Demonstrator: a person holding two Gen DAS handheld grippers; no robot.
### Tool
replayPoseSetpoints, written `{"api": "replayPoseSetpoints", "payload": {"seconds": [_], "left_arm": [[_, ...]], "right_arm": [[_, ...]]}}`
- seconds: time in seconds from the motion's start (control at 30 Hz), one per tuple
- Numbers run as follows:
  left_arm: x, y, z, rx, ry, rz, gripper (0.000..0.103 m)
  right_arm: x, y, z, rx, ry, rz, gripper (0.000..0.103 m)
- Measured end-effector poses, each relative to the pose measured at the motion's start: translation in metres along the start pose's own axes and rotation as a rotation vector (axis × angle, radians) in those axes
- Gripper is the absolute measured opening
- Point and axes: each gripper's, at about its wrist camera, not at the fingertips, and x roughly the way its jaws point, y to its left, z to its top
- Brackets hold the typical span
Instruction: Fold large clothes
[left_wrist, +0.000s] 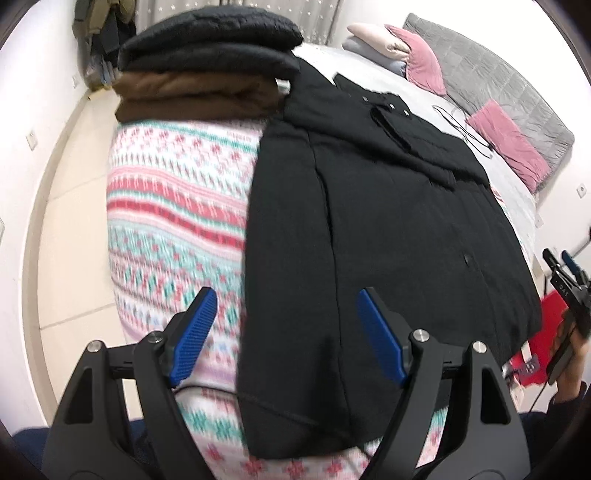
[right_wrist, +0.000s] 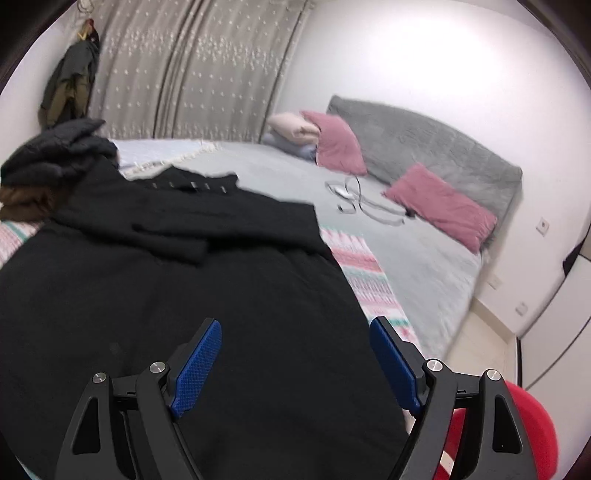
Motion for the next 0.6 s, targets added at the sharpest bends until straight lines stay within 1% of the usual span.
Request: {"api": "replayPoseSetpoints", "payload": {"seconds": [0.1, 0.13, 0.2, 0.3, 0.33, 0.4, 0.43, 0.57, 0.6], "left_arm": [[-0.012, 0.01, -0.012, -0.039, -0.007, -0.032, 0.079], [-0.016, 0.013, -0.014, -0.051, -0.013, -0.034, 0.079], [-0.028, 0.019, -0.019, -0.079, -0.037, -0.032, 0.079], [-0.044, 0.021, -0.025, -0.093, -0.06, -0.047, 0.079], [-0.049, 0.02, -0.027, -0.094, -0.061, -0.057, 0.079], [-0.058, 0.019, -0.03, -0.098, -0.07, -0.065, 0.079], [-0.063, 0.019, -0.03, -0.099, -0.081, -0.065, 0.079], [-0.074, 0.016, -0.03, -0.096, -0.105, -0.068, 0.079], [-0.069, 0.014, -0.032, -0.095, -0.092, -0.076, 0.079]], "right_arm": [[0.012, -0.043, -0.022, 0.082, 0.095, 0.025, 0.084], [0.02, -0.065, -0.034, 0.134, 0.143, 0.054, 0.084], [0.028, -0.096, -0.053, 0.216, 0.199, 0.093, 0.084], [0.035, -0.137, -0.081, 0.344, 0.255, 0.156, 0.084], [0.038, -0.152, -0.091, 0.405, 0.27, 0.191, 0.084], [0.04, -0.169, -0.105, 0.487, 0.29, 0.253, 0.084], [0.039, -0.174, -0.111, 0.509, 0.294, 0.271, 0.084], [0.044, -0.184, -0.13, 0.563, 0.331, 0.378, 0.083], [0.049, -0.184, -0.133, 0.576, 0.351, 0.404, 0.083]]}}
